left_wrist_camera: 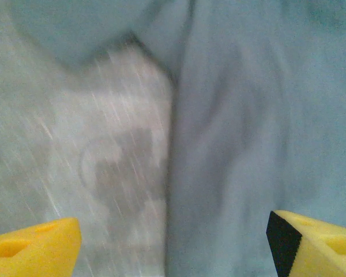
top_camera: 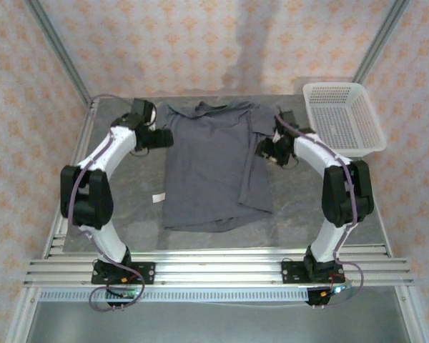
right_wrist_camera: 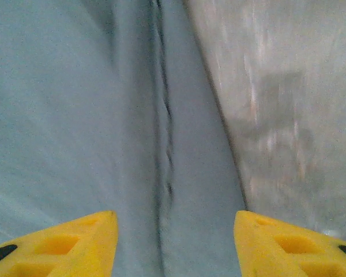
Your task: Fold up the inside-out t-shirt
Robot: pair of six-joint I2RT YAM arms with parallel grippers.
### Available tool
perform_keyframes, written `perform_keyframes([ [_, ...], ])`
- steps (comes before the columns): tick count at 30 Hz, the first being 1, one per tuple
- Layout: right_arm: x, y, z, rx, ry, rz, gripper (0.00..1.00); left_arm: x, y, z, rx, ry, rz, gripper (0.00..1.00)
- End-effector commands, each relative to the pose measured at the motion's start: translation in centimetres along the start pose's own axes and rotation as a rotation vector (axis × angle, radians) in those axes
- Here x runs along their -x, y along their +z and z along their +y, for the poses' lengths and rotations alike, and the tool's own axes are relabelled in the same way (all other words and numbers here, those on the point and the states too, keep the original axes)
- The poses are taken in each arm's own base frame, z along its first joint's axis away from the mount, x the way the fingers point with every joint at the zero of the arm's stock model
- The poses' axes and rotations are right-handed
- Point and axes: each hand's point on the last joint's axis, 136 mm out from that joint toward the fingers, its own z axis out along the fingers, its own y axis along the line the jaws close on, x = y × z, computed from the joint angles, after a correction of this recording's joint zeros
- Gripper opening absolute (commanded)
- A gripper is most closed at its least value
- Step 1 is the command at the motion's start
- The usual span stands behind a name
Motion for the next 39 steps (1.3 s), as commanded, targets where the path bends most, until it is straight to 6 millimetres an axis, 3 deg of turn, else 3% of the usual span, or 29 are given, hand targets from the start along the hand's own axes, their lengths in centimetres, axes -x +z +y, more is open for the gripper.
perform_keyframes([
  [1,-3.0,-2.3,3.0,0.067,-0.034,-0.103,0.54,-1.2,-6.9,-8.5,-0.246,0.167,-0.183,0.85],
  [5,-8.6,-1.8,2.4,-0.009,-0.032,-0.099,0.54,-7.5,-7.8,-11.4,-0.273,0.320,-0.148,0.85],
  [7,-10.5,-1.1,3.0,-0.024,-0.054,-0.085,0.57,-9.5,-7.9,-12.2,-0.297,0.351,-0.147,0.85],
  [10,-11.4,0.4,4.0,-0.063,-0.099,-0.083,0.61,-11.4,-7.8,-13.0,-0.334,0.387,-0.158,0.85],
  [13,-10.8,2.1,4.7,-0.115,-0.139,-0.099,0.58,-11.9,-7.5,-13.1,-0.337,0.394,-0.151,0.85],
  [14,-10.5,2.6,4.7,-0.140,-0.147,-0.104,0.54,-11.9,-7.4,-13.2,-0.336,0.395,-0.148,0.85],
  [17,-9.9,2.8,3.7,-0.229,-0.149,-0.114,0.21,-11.7,-7.6,-13.3,-0.339,0.392,-0.158,0.85],
  [19,-9.5,1.7,3.3,-0.245,-0.142,-0.149,0.03,-11.4,-7.9,-13.2,-0.336,0.390,-0.175,0.86],
  [20,-9.4,1.0,3.0,-0.251,-0.138,-0.167,0.00,-11.4,-8.0,-13.2,-0.335,0.389,-0.178,0.85],
  [23,-9.3,-1.6,1.2,-0.297,-0.124,-0.221,0.00,-11.5,-8.1,-13.4,-0.346,0.395,-0.174,0.86],
  [28,-9.1,-4.3,-7.9,-0.527,-0.003,-0.287,0.00,-12.7,-7.7,-14.2,-0.387,0.452,-0.132,0.86],
  [29,-8.9,-4.6,-9.0,-0.539,0.013,-0.300,0.00,-13.1,-7.6,-14.4,-0.394,0.473,-0.123,0.87],
  [30,-8.8,-4.5,-9.3,-0.519,0.012,-0.305,0.09,-13.7,-7.4,-14.8,-0.404,0.506,-0.111,0.87],
  [31,-8.8,-4.0,-8.9,-0.475,-0.003,-0.282,0.29,-14.3,-7.1,-15.2,-0.404,0.542,-0.101,0.87],
  [32,-8.8,-3.7,-8.5,-0.459,-0.018,-0.265,0.42,-14.9,-6.8,-15.6,-0.403,0.576,-0.091,0.87],
  [33,-8.7,-4.0,-8.3,-0.472,-0.027,-0.244,0.47,-15.6,-6.4,-16.0,-0.397,0.616,-0.077,0.87],
  [36,-7.6,-6.7,-7.1,-0.487,-0.008,-0.287,0.48,-18.1,-4.7,-16.6,-0.331,0.767,-0.028,0.87],
  [39,-7.5,-8.7,-3.4,-0.265,-0.005,-0.381,0.49,-20.6,-3.3,-17.4,-0.297,0.927,0.012,0.88],
])
